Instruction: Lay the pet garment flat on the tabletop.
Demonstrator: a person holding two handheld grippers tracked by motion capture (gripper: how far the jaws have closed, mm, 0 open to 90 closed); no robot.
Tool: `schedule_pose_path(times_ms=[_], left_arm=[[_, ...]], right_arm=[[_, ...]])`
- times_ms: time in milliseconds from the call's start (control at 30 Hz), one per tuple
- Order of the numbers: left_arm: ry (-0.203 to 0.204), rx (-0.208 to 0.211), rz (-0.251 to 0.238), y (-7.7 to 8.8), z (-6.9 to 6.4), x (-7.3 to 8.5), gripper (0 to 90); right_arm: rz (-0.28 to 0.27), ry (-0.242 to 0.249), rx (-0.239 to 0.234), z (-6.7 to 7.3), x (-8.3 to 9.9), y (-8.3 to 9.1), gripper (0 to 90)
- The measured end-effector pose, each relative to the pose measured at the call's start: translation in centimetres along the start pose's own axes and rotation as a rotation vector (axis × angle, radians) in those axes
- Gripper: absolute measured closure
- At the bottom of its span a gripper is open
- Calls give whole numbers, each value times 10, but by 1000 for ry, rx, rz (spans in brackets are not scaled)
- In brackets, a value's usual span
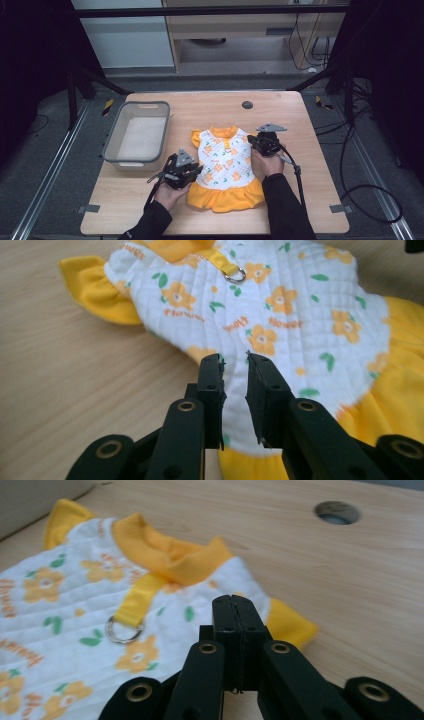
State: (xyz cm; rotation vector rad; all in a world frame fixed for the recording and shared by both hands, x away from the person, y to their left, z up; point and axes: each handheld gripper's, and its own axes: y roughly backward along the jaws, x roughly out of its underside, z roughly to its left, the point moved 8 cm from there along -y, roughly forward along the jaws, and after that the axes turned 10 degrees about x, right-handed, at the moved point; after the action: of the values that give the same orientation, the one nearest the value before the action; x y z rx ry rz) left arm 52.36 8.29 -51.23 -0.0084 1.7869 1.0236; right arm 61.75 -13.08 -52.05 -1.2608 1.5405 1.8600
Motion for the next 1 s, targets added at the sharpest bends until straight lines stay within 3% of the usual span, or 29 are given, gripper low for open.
schedule_pose_path(times_ms=[67, 200, 300, 467, 567, 633, 767, 900, 1000], left_arm=[[-11, -24, 24, -15, 6, -2, 750], [36, -34, 80, -34, 17, 5, 749], [36, -66, 124, -39, 26, 14, 750], [60, -63, 119, -39, 31, 14, 748], [54, -64, 114, -37, 29, 13, 741], [64, -42, 92, -32, 24, 11, 731], [33, -8, 85, -21, 11, 10, 712], [14, 13, 111, -17, -1, 21, 706], [16, 17, 127, -18, -2, 27, 704]], right_arm=[[18, 33, -17, 10, 6, -4, 900], [53, 61, -7, 15, 22, -10, 899], [75, 60, 9, 13, 31, -14, 898], [66, 61, 19, 14, 35, -11, 887], [51, 65, 2, 17, 31, 0, 884], [18, 71, -21, 21, 25, 12, 892], [-13, 80, -68, 32, 21, 38, 899], [13, 92, -110, 44, 35, 54, 900], [53, 117, -94, 45, 49, 56, 899]])
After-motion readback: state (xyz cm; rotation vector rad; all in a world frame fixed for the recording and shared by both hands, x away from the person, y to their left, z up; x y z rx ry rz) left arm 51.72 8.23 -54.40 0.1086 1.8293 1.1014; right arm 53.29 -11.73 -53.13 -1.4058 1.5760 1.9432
